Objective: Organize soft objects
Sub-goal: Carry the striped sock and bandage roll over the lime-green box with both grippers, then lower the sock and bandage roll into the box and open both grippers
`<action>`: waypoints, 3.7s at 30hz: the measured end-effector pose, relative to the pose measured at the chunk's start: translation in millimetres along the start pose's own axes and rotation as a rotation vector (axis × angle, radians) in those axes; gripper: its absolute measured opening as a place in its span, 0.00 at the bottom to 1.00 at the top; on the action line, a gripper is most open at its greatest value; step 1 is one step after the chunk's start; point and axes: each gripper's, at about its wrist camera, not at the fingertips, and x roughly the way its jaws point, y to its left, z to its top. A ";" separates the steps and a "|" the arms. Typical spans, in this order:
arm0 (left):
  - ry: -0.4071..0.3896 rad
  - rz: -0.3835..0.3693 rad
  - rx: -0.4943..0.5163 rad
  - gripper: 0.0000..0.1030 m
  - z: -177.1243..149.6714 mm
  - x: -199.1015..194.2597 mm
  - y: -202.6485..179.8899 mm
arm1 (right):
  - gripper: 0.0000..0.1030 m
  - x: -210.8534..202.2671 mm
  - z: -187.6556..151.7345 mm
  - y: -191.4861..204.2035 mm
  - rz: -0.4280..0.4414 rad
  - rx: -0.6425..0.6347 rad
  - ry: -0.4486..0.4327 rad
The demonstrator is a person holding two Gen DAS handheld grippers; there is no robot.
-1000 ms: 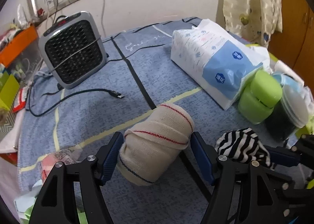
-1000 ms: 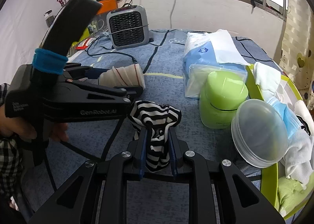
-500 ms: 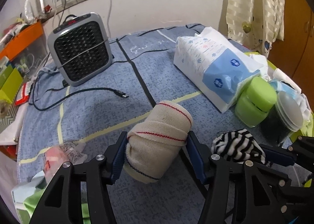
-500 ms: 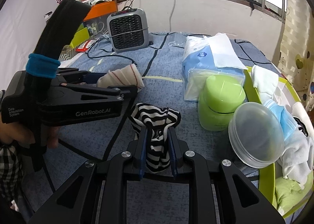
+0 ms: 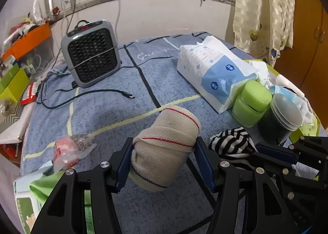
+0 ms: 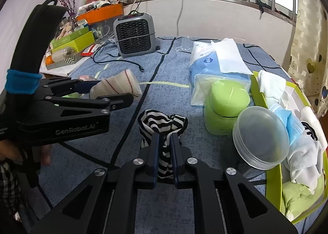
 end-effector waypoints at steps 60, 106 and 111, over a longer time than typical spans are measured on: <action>-0.157 -0.028 0.060 0.56 21.8 -72.9 -71.1 | 0.14 -67.6 10.2 -39.2 -0.104 0.023 -0.157; -0.039 -0.220 0.182 0.56 97.9 28.5 -213.3 | 0.14 -64.3 14.6 -221.3 -0.223 0.213 -0.098; -0.025 -0.214 0.181 0.56 98.6 37.7 -216.8 | 0.14 -54.7 13.3 -231.3 -0.178 0.210 -0.074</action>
